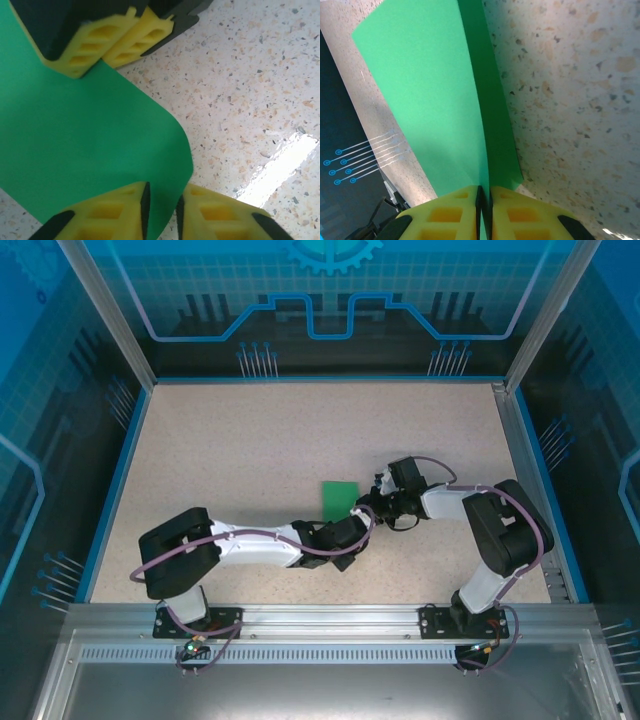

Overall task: Fold a paper plane with a square sheet of paper (pick it up from the middle)
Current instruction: Third fold the triangle at the center of the table.

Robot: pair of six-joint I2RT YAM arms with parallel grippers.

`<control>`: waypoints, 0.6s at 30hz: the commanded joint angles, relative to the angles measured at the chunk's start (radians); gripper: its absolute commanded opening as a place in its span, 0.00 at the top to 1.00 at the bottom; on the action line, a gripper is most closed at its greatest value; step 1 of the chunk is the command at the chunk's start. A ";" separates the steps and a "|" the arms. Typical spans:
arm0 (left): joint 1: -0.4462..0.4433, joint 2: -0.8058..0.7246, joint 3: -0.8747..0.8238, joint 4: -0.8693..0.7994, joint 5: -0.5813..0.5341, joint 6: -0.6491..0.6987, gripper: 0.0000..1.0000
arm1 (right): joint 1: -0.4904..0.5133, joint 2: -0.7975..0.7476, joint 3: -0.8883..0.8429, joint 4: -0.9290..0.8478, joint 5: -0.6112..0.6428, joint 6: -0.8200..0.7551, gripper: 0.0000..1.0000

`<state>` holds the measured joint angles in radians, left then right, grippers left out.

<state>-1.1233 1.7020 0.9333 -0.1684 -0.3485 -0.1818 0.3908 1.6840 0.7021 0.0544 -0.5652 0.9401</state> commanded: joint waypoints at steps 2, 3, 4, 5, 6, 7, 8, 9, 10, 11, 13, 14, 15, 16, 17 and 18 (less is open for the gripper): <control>0.000 -0.043 -0.017 0.016 -0.020 -0.017 0.84 | -0.015 -0.007 0.028 -0.051 -0.010 -0.038 0.86; 0.003 -0.046 -0.020 0.016 -0.017 -0.020 0.86 | -0.016 -0.009 0.030 -0.051 -0.012 -0.042 0.86; 0.008 -0.049 -0.023 0.017 -0.016 -0.021 0.88 | -0.015 -0.009 0.031 -0.052 -0.013 -0.043 0.86; 0.010 -0.054 -0.026 0.016 -0.016 -0.021 0.88 | -0.015 -0.010 0.034 -0.055 -0.013 -0.045 0.86; 0.014 -0.057 -0.028 0.015 -0.010 -0.021 0.88 | -0.015 -0.008 0.034 -0.059 -0.012 -0.048 0.86; 0.018 -0.062 -0.031 0.017 0.002 -0.021 0.89 | -0.015 -0.007 0.036 -0.061 -0.012 -0.049 0.85; 0.023 -0.066 -0.034 0.016 0.018 -0.021 0.90 | -0.015 -0.007 0.037 -0.063 -0.011 -0.052 0.85; 0.031 -0.071 -0.037 0.018 0.038 -0.023 0.93 | -0.015 -0.007 0.041 -0.068 -0.011 -0.056 0.84; 0.039 -0.074 -0.040 0.019 0.057 -0.022 0.95 | -0.015 -0.008 0.042 -0.073 -0.009 -0.061 0.83; 0.050 -0.078 -0.042 0.019 0.082 -0.026 0.96 | -0.016 -0.010 0.045 -0.080 -0.006 -0.066 0.82; 0.076 -0.093 -0.055 0.030 0.142 -0.030 0.97 | -0.016 -0.020 0.053 -0.106 0.010 -0.082 0.78; 0.094 -0.101 -0.065 0.038 0.178 -0.034 0.98 | -0.016 -0.027 0.056 -0.123 0.021 -0.092 0.77; 0.112 -0.108 -0.075 0.045 0.218 -0.039 0.99 | -0.016 -0.033 0.063 -0.143 0.030 -0.105 0.75; 0.129 -0.113 -0.081 0.053 0.252 -0.043 0.99 | -0.018 -0.039 0.071 -0.165 0.042 -0.119 0.75; 0.148 -0.117 -0.086 0.056 0.292 -0.045 0.99 | -0.017 -0.045 0.083 -0.194 0.056 -0.137 0.74; 0.166 -0.123 -0.092 0.058 0.331 -0.046 0.99 | -0.018 -0.051 0.096 -0.224 0.073 -0.155 0.73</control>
<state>-0.9966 1.6142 0.8642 -0.1356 -0.1669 -0.2039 0.3901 1.6703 0.7536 -0.0669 -0.5323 0.8505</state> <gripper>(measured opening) 0.064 0.262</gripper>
